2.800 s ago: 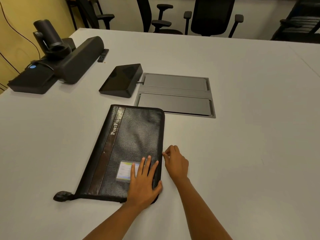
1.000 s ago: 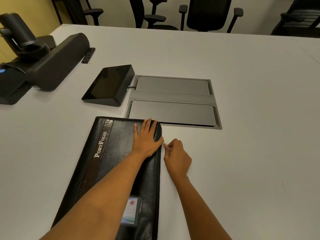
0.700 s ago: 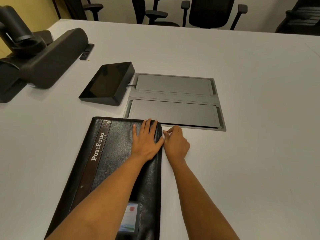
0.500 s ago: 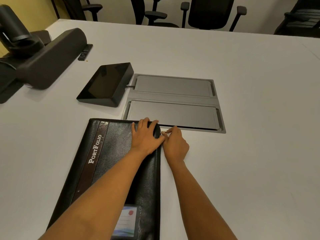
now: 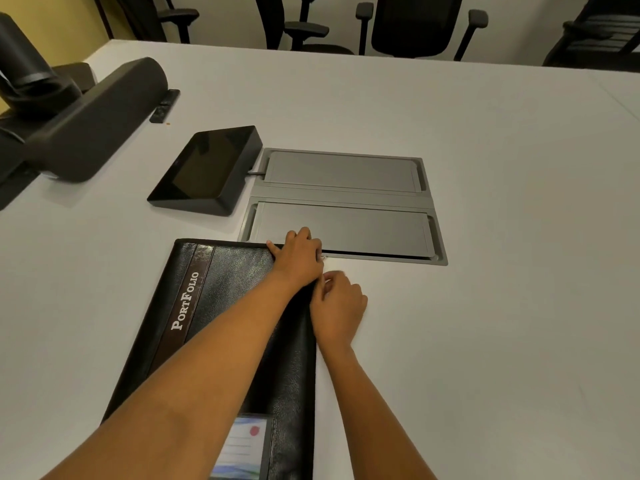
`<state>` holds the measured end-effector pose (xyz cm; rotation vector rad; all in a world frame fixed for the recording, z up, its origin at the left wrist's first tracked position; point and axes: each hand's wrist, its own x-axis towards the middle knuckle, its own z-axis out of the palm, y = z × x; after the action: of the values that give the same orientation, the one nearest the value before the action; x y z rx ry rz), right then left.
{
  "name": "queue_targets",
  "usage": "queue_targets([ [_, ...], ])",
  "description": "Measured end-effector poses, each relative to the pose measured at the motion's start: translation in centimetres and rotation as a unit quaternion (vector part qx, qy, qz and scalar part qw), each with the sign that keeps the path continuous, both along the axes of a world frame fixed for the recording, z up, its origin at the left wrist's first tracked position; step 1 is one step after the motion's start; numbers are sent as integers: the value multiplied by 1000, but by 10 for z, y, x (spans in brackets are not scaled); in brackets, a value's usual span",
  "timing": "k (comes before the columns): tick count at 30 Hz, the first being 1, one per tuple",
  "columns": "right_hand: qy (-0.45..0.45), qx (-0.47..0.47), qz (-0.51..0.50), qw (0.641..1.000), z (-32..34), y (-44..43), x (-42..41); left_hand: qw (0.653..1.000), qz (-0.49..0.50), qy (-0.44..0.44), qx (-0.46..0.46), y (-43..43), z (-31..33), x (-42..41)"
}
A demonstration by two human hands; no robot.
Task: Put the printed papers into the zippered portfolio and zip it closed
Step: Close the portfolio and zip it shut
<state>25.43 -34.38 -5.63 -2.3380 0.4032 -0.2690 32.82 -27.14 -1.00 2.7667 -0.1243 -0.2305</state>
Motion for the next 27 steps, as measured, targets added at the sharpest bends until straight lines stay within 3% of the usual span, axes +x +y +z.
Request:
queue_targets([
  [5, 28, -36, 34, 998, -4, 4, -12, 998, -12, 4, 63, -8, 3, 3],
  [12, 32, -51, 27, 998, -6, 9, -15, 997, -14, -33, 75, -11, 0, 10],
  [18, 36, -70, 28, 996, -5, 10, -18, 991, -37, 63, 113, -19, 21, 26],
  [23, 38, -71, 27, 996, -4, 10, -19, 992, -18, 86, 89, -27, 28, 33],
  [27, 37, -71, 26, 996, -3, 10, -19, 996, 58, 62, 34, -16, 17, 30],
])
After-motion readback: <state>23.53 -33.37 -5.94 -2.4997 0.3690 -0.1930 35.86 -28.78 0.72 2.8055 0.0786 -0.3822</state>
